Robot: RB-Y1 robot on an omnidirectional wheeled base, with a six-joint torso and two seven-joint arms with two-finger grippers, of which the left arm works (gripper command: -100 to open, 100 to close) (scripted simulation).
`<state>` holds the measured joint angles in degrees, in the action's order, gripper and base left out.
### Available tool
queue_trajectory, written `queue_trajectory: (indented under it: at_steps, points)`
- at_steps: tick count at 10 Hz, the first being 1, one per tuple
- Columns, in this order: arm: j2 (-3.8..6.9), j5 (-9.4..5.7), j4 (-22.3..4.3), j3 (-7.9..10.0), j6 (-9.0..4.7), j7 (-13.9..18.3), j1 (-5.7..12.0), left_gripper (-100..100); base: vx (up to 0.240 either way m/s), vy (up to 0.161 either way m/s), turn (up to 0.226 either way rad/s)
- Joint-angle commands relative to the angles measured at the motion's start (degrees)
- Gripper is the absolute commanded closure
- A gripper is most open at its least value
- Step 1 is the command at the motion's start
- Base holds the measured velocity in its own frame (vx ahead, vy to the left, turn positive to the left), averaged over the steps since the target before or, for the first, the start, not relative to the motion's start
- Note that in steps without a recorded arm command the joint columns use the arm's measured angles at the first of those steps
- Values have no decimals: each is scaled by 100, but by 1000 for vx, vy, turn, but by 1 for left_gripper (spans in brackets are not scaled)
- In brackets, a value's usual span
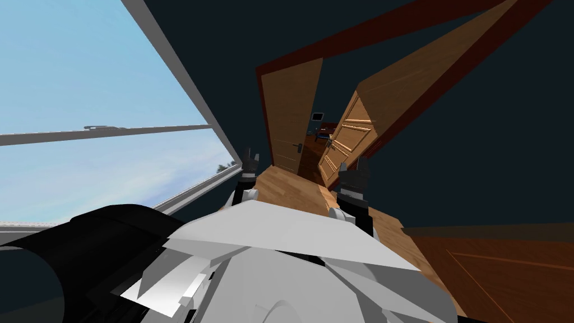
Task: Push the door open
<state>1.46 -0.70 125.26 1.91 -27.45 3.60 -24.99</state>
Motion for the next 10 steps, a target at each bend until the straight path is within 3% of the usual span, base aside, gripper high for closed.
queue_trajectory:
  at_steps: [1, 10]
  points:
    - [40, -17, -234, -8, 17, -7, 156, -100, 96, 2, -28]
    - [218, -111, -1673, -87, 34, -48, 1041, -100, 91, -1, -37]
